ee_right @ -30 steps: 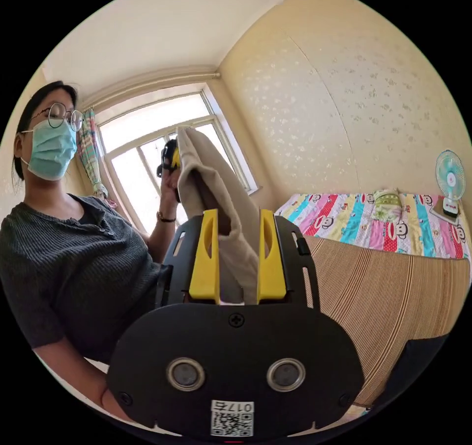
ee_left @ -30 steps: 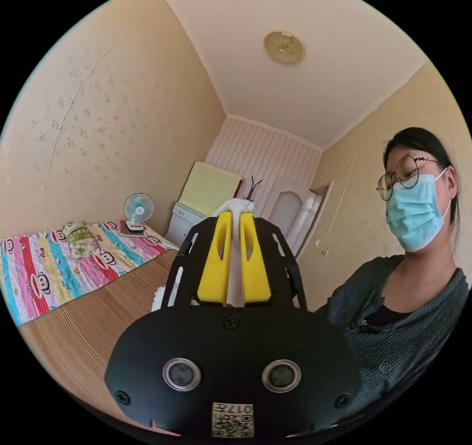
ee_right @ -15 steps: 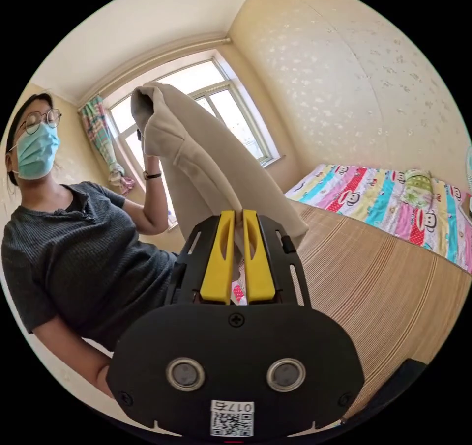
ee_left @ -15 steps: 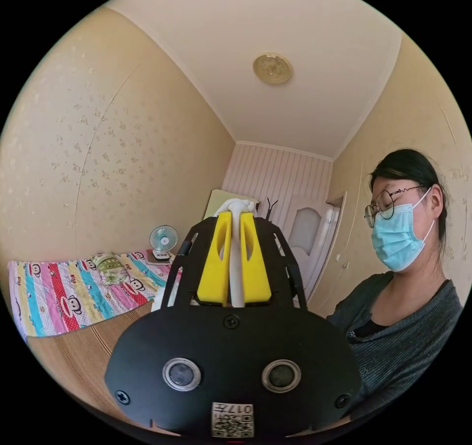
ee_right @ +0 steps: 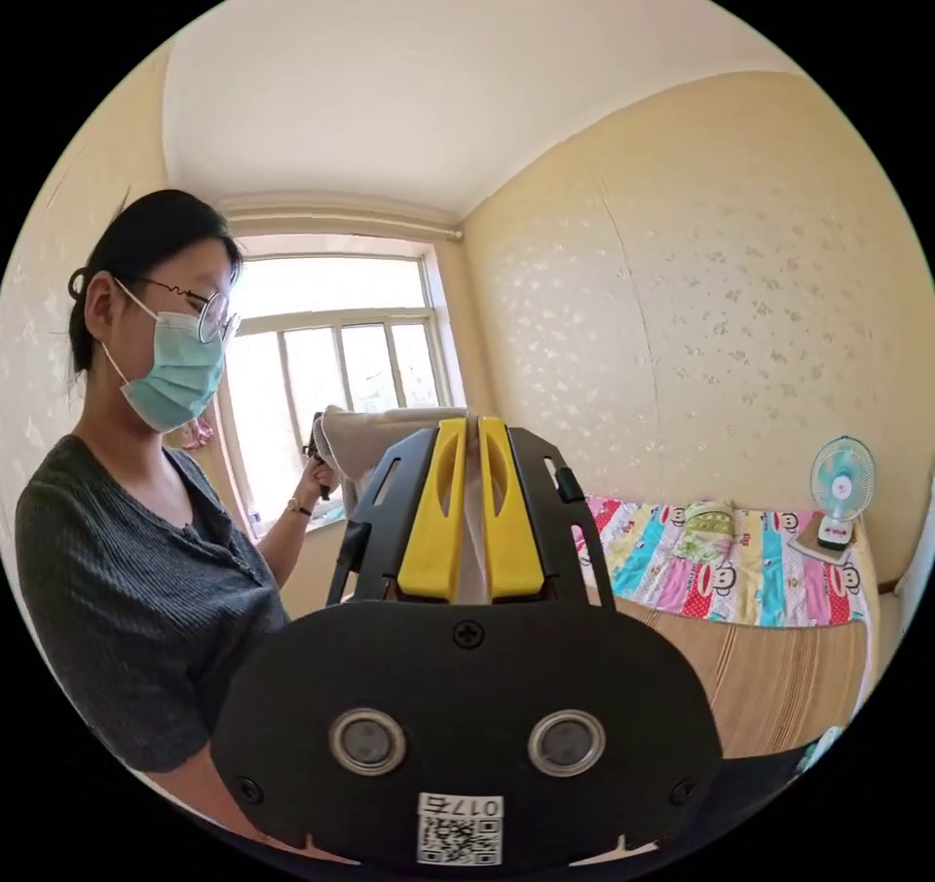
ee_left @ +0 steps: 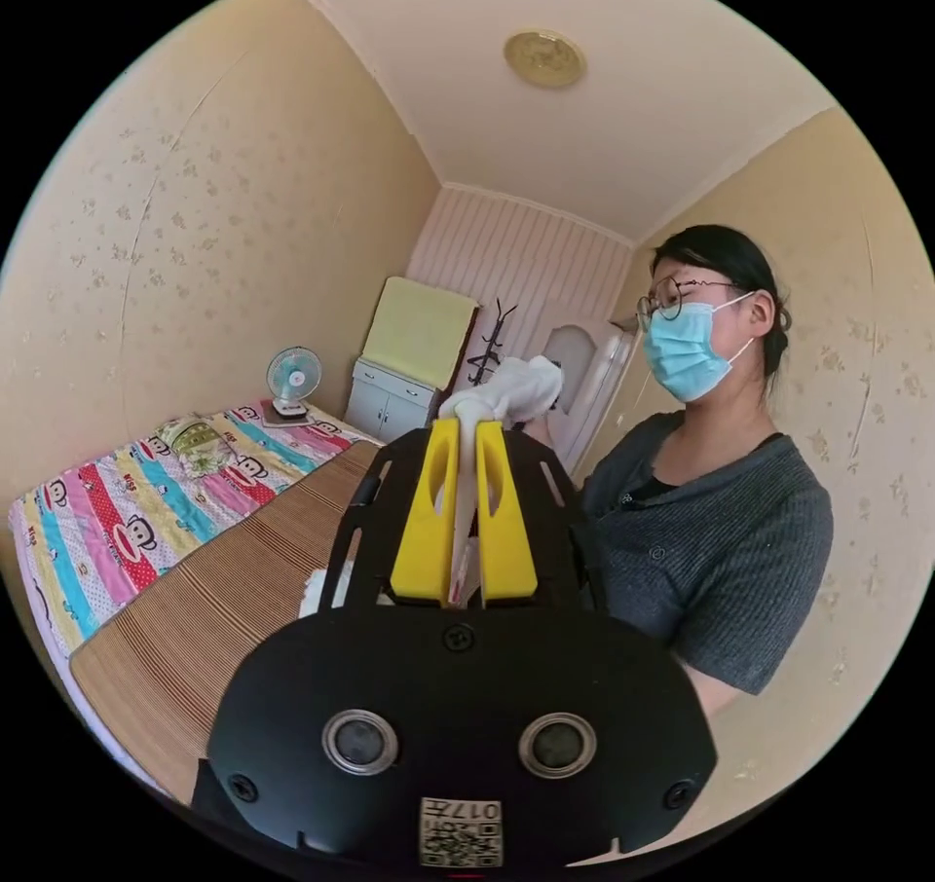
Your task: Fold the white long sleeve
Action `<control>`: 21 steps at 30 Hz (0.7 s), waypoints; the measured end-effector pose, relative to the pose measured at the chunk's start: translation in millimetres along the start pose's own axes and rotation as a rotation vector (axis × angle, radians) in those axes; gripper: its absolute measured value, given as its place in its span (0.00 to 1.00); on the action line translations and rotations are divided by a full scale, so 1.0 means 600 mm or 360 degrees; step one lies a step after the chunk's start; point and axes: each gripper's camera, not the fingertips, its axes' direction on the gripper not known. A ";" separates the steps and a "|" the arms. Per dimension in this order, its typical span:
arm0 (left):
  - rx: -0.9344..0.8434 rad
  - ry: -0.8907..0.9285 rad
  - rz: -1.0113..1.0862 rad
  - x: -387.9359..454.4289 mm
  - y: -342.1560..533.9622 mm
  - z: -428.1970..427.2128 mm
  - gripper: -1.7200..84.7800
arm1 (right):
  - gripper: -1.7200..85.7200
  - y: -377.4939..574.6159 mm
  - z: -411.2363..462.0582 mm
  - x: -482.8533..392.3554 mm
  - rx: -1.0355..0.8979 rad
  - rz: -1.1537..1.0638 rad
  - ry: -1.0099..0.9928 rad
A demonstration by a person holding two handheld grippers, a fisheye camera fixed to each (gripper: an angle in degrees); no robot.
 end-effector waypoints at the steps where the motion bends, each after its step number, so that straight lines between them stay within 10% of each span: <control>1: -0.0035 -0.0053 -0.0044 -0.023 -0.018 0.007 0.05 | 0.04 -0.030 0.024 0.026 -0.0073 0.0016 0.0113; 7: -0.0617 -0.0510 -0.0686 -0.353 -0.062 0.170 0.05 | 0.03 -0.030 0.296 0.351 -0.0700 0.0186 0.1068; 13: -0.0824 -0.0924 -0.1625 -0.759 0.165 0.360 0.09 | 0.04 0.252 0.538 0.641 -0.1350 0.0747 0.0568; 21: -0.0825 -0.1091 -0.1954 -0.707 0.519 0.378 0.09 | 0.15 0.716 0.578 0.631 -0.2191 0.1146 0.0232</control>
